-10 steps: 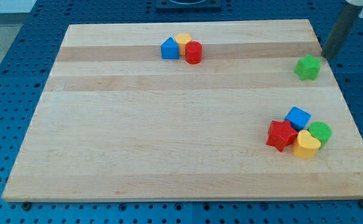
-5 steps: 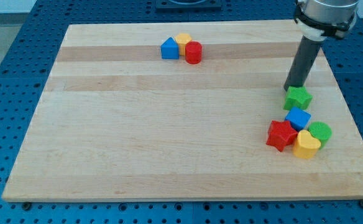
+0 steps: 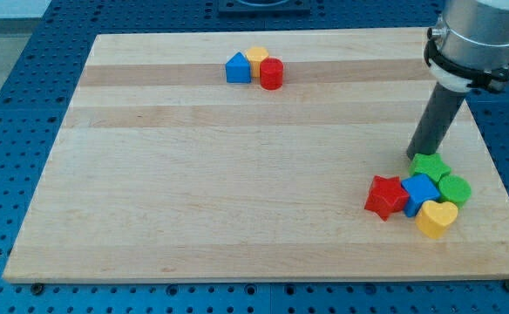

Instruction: Push the green star into the group of blocks

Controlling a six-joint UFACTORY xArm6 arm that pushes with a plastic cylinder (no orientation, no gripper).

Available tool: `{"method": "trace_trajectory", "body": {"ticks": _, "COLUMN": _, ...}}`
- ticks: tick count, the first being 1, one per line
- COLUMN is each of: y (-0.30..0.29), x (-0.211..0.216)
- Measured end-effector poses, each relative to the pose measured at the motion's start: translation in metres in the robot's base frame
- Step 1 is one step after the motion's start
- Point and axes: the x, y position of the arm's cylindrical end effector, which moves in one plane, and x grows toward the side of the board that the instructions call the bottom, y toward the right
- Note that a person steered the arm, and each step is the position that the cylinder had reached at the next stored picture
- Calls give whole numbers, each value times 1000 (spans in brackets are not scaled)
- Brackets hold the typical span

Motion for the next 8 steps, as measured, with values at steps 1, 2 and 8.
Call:
{"method": "trace_trajectory", "body": {"ticks": 1, "y": 0, "x": 8}}
{"method": "trace_trajectory", "body": {"ticks": 2, "y": 0, "x": 15}}
{"method": "trace_trajectory", "body": {"ticks": 8, "y": -84, "x": 21}}
